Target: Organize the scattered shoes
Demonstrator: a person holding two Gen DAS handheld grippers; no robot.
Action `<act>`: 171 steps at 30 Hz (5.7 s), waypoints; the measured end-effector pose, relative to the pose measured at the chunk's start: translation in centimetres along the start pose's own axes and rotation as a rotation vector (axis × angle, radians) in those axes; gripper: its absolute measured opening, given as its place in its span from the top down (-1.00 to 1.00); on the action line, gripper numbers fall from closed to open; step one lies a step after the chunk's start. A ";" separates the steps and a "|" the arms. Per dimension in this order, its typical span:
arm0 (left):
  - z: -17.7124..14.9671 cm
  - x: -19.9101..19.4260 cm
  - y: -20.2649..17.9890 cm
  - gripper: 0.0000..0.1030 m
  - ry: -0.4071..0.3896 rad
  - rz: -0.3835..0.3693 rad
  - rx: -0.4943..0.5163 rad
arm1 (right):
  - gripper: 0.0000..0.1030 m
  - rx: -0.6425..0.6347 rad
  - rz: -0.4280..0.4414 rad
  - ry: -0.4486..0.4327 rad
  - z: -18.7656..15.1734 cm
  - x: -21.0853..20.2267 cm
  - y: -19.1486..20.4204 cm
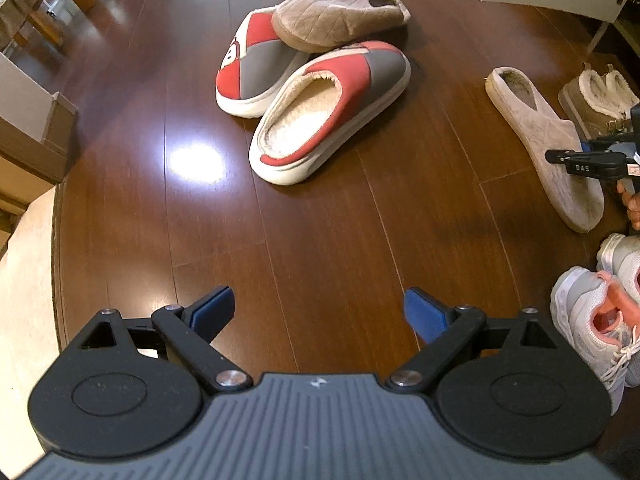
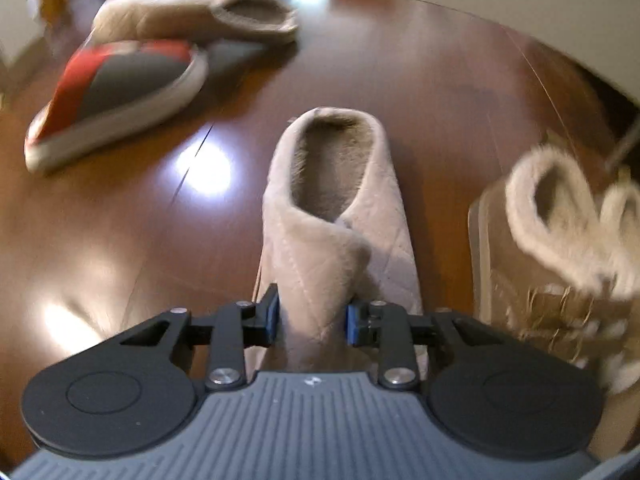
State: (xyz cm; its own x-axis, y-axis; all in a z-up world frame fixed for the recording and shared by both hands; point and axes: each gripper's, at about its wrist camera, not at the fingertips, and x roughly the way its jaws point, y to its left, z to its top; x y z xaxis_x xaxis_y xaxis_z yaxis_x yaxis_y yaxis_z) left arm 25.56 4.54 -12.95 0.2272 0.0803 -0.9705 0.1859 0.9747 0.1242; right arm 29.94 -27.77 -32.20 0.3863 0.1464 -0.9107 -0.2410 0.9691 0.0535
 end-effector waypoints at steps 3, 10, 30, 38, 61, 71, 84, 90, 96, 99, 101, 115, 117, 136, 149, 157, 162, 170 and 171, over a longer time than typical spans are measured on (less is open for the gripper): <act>-0.1 0.4 -0.1 -0.81 0.013 -0.005 -0.006 | 0.55 0.066 -0.030 0.003 -1.0 -0.9 -1.6; -0.2 0.5 -0.6 -0.81 0.010 -0.026 0.013 | 0.50 0.026 -0.045 -0.008 -2.7 -1.4 -3.1; 0.2 -16.4 -4.0 -0.81 -0.280 0.059 0.138 | -0.75 0.310 -0.183 -0.039 -8.4 -22.3 3.1; -3.8 -23.2 -10.4 -0.82 -0.383 -0.046 0.265 | -0.83 0.284 -0.225 -0.167 -8.9 -31.5 8.2; -5.1 -20.8 -18.3 -0.82 -0.327 -0.114 0.400 | -0.93 0.387 -0.345 -0.253 -12.7 -40.5 5.3; -0.7 -10.8 -15.8 -0.84 -0.120 0.052 0.501 | -0.97 0.433 -0.241 -0.192 -11.9 -33.7 2.7; 29.6 11.3 -8.1 -0.83 -0.168 0.252 0.295 | -0.97 0.642 -0.204 -0.057 -12.0 -19.9 -5.1; 33.6 20.3 -2.1 -0.86 -0.040 0.196 0.063 | -0.97 0.696 -0.196 -0.034 -12.4 -16.4 -5.9; 32.6 20.1 -0.4 -0.03 -0.058 0.076 -0.016 | -0.96 0.699 -0.197 0.033 -12.5 -14.1 -5.0; 32.4 16.6 1.7 0.18 -0.033 -0.055 -0.142 | -0.96 0.667 -0.204 0.004 -11.7 -14.5 -4.1; 31.7 13.8 1.9 0.36 -0.018 -0.110 -0.192 | -0.97 0.658 -0.192 -0.026 -11.1 -14.9 -3.3; 7.8 7.4 -3.1 0.41 0.150 -0.390 -0.398 | -0.97 0.643 -0.013 -0.180 -10.4 -19.4 -0.7; 4.6 7.5 -2.2 0.41 0.200 -0.320 -0.375 | -0.97 0.653 0.038 -0.176 -10.3 -18.7 -0.4; 0.1 -2.2 -1.6 -0.05 0.069 -0.145 -0.008 | 0.73 0.393 0.096 0.040 -2.6 -3.4 12.8; -0.2 -0.5 -1.9 -0.05 0.096 -0.163 0.013 | 0.68 0.277 0.063 -0.040 -2.0 -3.8 4.8; -0.1 -1.3 -2.5 -0.05 0.063 -0.153 0.037 | 0.75 0.181 0.022 -0.046 -1.5 -2.8 3.5; -0.4 -0.9 -3.2 -0.05 0.081 -0.149 0.056 | 0.75 0.061 -0.003 -0.012 -2.1 -3.3 2.5; -0.9 -0.8 -4.8 -0.05 0.091 -0.150 0.094 | 0.66 -0.023 -0.029 0.006 -2.3 -3.2 1.5; -0.8 -0.8 -5.1 -0.05 0.092 -0.148 0.096 | 0.64 -0.018 -0.036 0.003 -2.3 -3.0 1.5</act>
State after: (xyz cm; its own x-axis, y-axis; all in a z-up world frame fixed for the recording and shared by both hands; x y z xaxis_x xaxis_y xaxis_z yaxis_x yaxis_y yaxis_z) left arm 23.64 -0.28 -13.01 0.1033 -0.0396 -0.9939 0.3025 0.9531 -0.0066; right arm 26.39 -27.18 -30.31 0.3921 0.1110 -0.9132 -0.2432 0.9699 0.0135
